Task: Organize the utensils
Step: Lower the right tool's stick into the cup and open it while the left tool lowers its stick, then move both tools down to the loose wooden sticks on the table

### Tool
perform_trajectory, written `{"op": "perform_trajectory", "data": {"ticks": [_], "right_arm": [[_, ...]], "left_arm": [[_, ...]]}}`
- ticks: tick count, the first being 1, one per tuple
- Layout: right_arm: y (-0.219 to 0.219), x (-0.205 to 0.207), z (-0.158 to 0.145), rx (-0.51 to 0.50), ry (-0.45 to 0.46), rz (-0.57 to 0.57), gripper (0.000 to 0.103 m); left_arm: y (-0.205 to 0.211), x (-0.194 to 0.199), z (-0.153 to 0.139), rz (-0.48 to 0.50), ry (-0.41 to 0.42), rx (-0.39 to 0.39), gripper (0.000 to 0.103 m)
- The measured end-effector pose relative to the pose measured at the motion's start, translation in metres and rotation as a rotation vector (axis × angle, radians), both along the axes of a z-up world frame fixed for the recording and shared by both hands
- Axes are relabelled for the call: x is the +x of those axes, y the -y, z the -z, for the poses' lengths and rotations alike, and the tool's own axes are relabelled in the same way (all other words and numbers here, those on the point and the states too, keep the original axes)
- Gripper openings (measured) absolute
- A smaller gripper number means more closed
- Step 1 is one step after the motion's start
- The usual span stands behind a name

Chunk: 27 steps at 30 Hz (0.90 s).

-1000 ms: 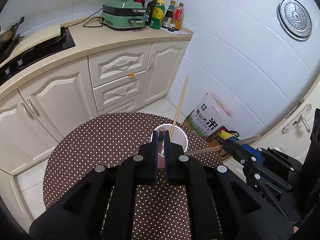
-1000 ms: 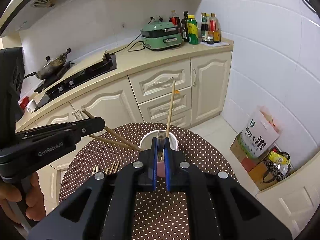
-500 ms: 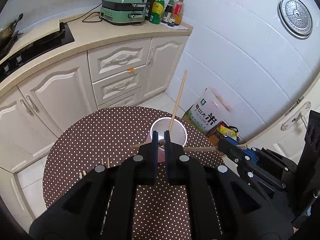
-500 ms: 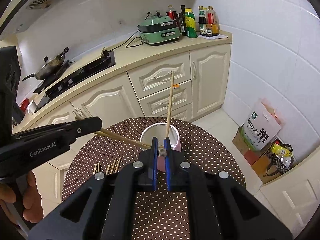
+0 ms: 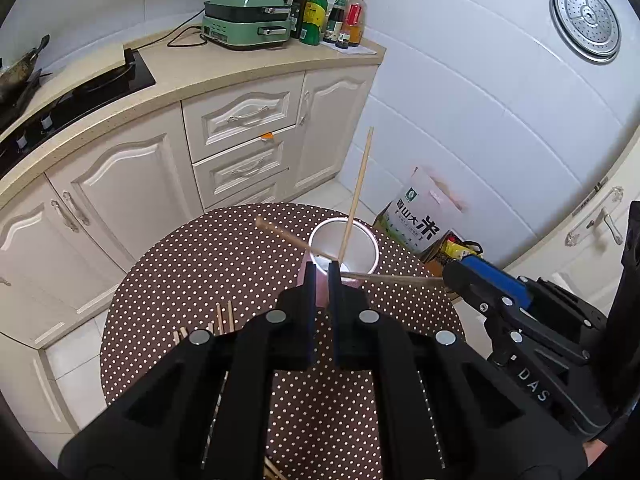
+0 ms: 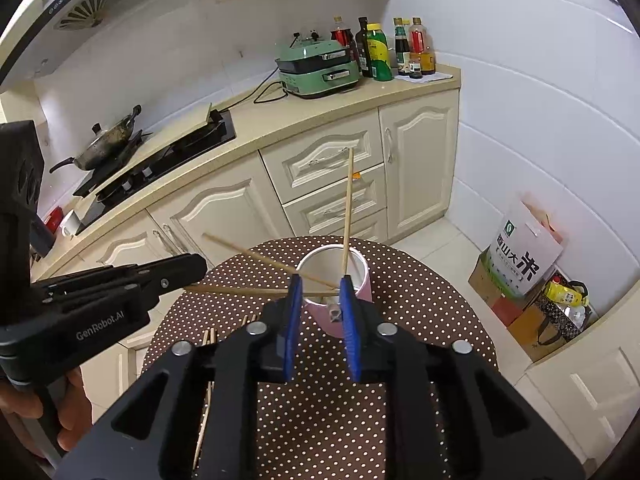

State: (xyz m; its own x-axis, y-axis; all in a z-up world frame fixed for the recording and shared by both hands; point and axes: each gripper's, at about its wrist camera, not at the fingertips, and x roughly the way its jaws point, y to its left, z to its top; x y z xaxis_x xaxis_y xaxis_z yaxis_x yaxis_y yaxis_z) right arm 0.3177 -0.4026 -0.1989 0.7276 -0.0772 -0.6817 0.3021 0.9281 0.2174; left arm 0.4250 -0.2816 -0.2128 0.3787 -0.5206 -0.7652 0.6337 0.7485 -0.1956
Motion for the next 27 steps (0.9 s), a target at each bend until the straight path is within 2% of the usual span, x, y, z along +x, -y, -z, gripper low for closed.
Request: {"op": "perform_trajectory", "data": {"ticks": [1,2,4,8,16,27], "right_arm": [[-0.002,-0.002,-0.001,-0.001,0.003,-0.001,0.022],[-0.005,-0.004,-0.003,-0.002,0.007,-0.002,0.023],[-0.009,-0.009,-0.006,-0.006,0.015,-0.004,0.025],[-0.019,-0.019,-0.013,-0.014,0.032,-0.008,0.029],[-0.041,-0.036,-0.022,-0.016,0.059,-0.018,0.032],[-0.074,-0.040,-0.011,0.003,0.032,-0.073,0.033]], "left_arm": [[-0.002,-0.002,-0.001,-0.001,0.005,0.002,0.019],[-0.005,-0.005,-0.002,-0.003,0.009,0.001,0.034],[-0.011,-0.010,-0.006,-0.013,0.032,-0.014,0.052],[-0.021,-0.021,-0.014,-0.014,0.051,-0.024,0.053],[-0.049,-0.039,-0.026,-0.038,0.079,-0.048,0.061],[-0.095,-0.050,-0.009,-0.100,0.051,-0.017,0.062]]}}
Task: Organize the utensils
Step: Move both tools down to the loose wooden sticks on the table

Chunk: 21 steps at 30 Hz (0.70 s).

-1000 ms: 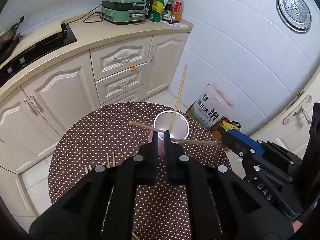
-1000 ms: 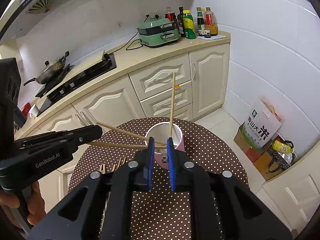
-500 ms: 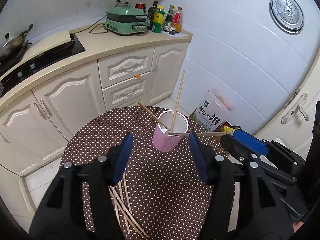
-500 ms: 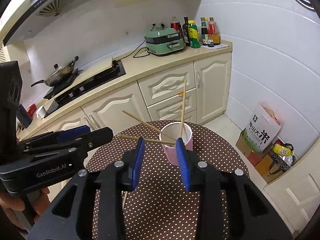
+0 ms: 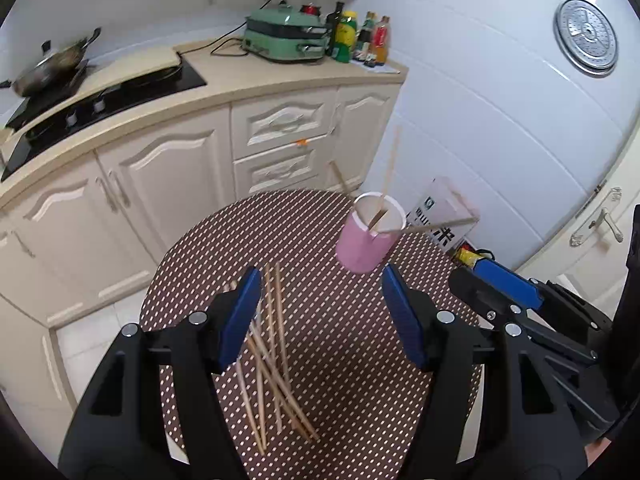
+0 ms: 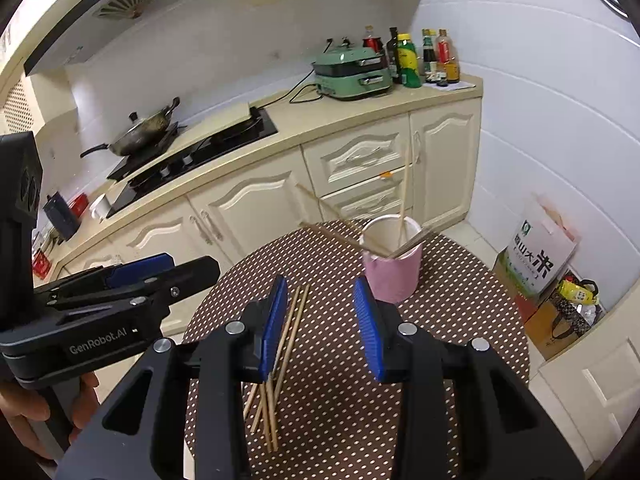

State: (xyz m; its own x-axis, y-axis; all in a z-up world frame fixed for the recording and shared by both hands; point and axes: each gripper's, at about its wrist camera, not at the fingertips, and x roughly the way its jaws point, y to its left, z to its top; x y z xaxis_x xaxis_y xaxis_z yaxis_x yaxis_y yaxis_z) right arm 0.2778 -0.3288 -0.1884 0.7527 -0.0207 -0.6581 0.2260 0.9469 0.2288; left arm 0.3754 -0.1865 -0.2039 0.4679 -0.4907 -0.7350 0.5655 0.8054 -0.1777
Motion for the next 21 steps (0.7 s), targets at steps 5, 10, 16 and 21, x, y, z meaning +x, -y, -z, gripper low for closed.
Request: {"op": "perform_trajectory", "data": {"ticks": [5,10,16,21], "right_arm": [[-0.017,0.008,0.011,0.006,-0.028,-0.043,0.033],[-0.033,0.019,0.028,0.019,-0.075,-0.098,0.033],[-0.045,0.039,0.057,0.053,-0.157,-0.149,0.033],[-0.049,0.061,0.085,0.076,-0.229,-0.182,0.033]], "left_arm": [[-0.020,0.005,0.019,-0.042,-0.033,0.030,0.062],[-0.038,0.021,0.051,-0.093,-0.112,0.072,0.062],[-0.054,0.039,0.089,-0.155,-0.199,0.122,0.062],[-0.061,0.055,0.119,-0.197,-0.269,0.155,0.062]]}}
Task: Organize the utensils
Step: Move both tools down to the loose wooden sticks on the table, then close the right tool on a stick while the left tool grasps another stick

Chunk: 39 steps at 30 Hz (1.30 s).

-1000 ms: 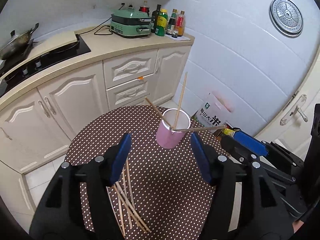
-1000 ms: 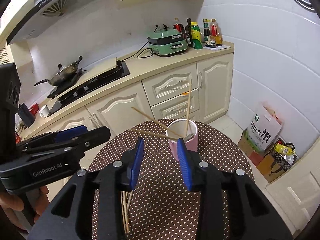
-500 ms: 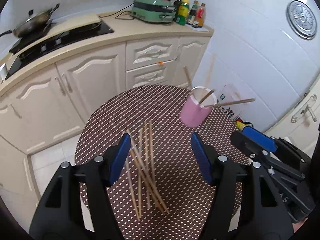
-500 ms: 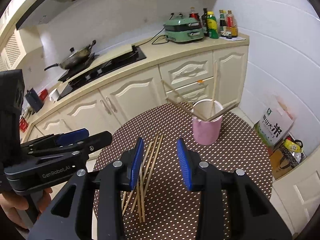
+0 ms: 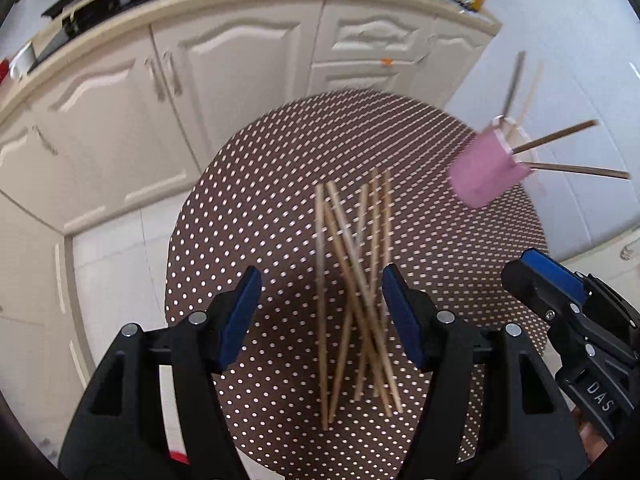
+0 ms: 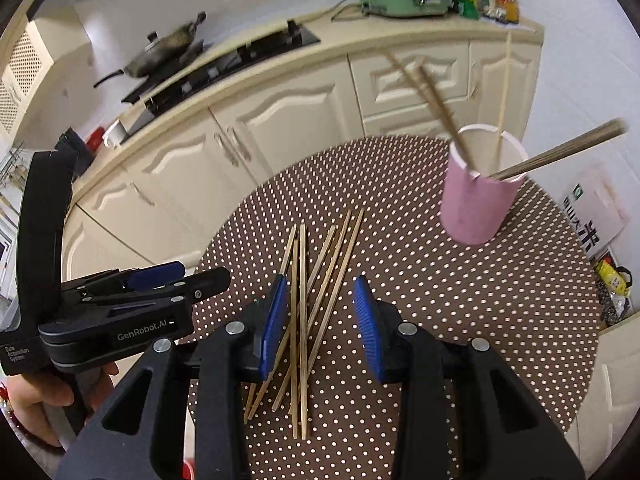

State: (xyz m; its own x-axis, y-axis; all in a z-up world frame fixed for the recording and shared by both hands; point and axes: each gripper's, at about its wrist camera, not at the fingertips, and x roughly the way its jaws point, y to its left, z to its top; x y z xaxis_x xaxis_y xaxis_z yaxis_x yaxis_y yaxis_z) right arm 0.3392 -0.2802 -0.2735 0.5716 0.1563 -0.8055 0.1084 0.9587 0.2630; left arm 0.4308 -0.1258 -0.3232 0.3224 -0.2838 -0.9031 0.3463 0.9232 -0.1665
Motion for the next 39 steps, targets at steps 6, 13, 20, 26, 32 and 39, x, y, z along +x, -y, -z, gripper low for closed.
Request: {"op": "perform_trajectory", "data": {"ticks": [6,13,20,26,32,39], "right_arm": [[-0.003,0.027,0.028,0.013,-0.068,-0.045,0.033],[0.002,0.052,0.051,0.018,-0.125,-0.075,0.033],[0.011,0.069,0.072,0.037,-0.170,-0.076,0.033],[0.018,0.080,0.086,0.046,-0.192,-0.069,0.033],[0.022,0.095,0.097,0.040,-0.214,-0.063,0.033],[0.017,0.108,0.109,-0.020,-0.237,-0.065,0.029]], "left_arm": [[0.005,0.020,0.030,-0.014,-0.057,0.029,0.062],[0.013,0.042,0.058,-0.027,-0.106,0.053,0.062],[0.021,0.060,0.080,-0.027,-0.134,0.082,0.062],[0.029,0.072,0.093,-0.014,-0.140,0.111,0.061],[0.031,0.083,0.099,-0.016,-0.135,0.120,0.061],[0.033,0.095,0.101,-0.007,-0.122,0.147,0.049]]}}
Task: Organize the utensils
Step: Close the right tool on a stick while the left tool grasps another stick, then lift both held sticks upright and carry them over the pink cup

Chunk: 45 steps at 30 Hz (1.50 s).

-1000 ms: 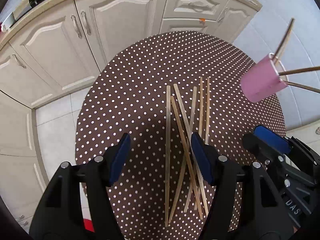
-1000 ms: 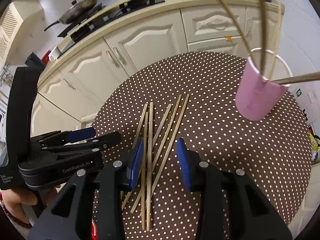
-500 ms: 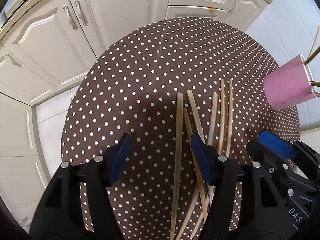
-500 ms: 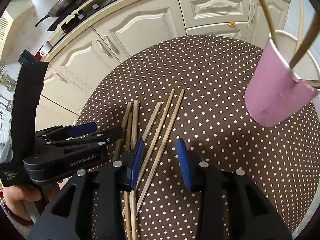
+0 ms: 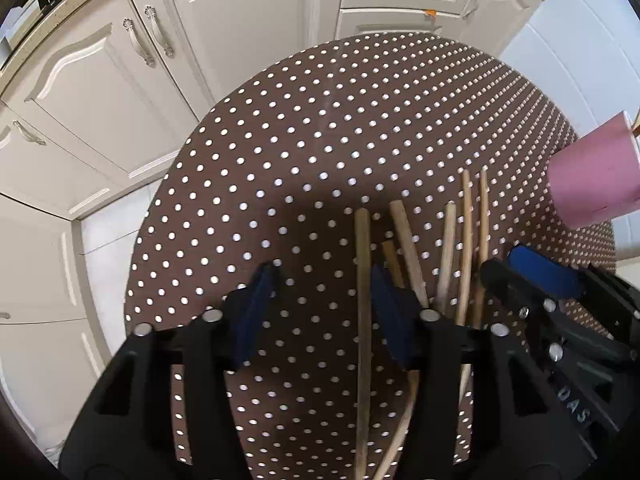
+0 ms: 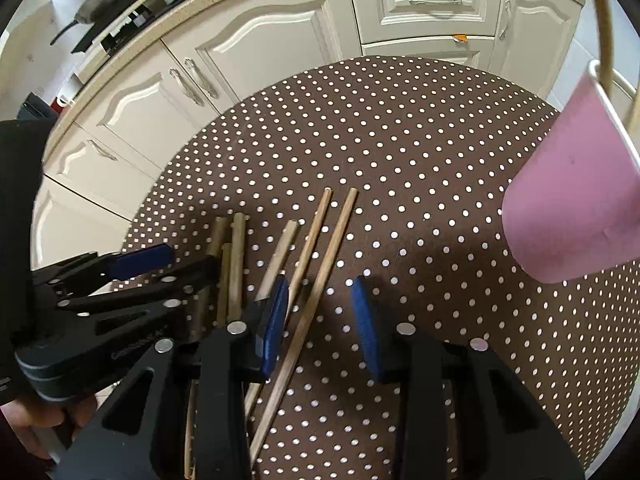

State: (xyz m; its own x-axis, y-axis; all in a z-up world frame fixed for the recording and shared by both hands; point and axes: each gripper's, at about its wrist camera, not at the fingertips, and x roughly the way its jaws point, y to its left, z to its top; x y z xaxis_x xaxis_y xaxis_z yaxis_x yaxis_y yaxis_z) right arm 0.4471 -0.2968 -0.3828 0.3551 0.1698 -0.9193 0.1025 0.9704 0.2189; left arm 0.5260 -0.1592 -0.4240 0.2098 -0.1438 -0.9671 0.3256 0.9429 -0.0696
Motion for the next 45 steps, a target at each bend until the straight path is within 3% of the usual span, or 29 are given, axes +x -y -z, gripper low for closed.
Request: {"op": "perform_trajectory", "data": {"ticks": [9,10,18,19,27,36,45], "right_arm": [[-0.003,0.011,0.011,-0.066,-0.021,-0.025,0.016],[-0.004,0.013,0.012,-0.083,-0.021,-0.035,0.012],[-0.004,0.024,0.015,-0.089,-0.039,-0.044,0.009],[-0.004,0.025,0.015,-0.084,-0.042,-0.043,0.007],[-0.005,0.016,0.008,-0.025,-0.032,-0.056,0.005],[-0.014,-0.004,-0.036,0.030,0.085,-0.069,0.004],[-0.034,-0.037,-0.102,0.027,0.244,-0.096,0.004]], "left_arm": [[0.006,-0.005,0.001,0.018,0.027,0.036,0.047],[0.007,-0.005,0.001,0.019,0.032,0.044,0.044],[-0.006,-0.003,-0.001,-0.044,0.031,0.020,0.017],[-0.006,-0.002,-0.001,-0.041,0.029,0.015,0.009],[-0.007,-0.012,-0.008,-0.035,0.016,-0.025,0.006],[-0.015,-0.028,-0.057,-0.057,0.074,-0.139,0.006],[-0.020,-0.055,-0.127,0.010,0.187,-0.196,0.006]]}}
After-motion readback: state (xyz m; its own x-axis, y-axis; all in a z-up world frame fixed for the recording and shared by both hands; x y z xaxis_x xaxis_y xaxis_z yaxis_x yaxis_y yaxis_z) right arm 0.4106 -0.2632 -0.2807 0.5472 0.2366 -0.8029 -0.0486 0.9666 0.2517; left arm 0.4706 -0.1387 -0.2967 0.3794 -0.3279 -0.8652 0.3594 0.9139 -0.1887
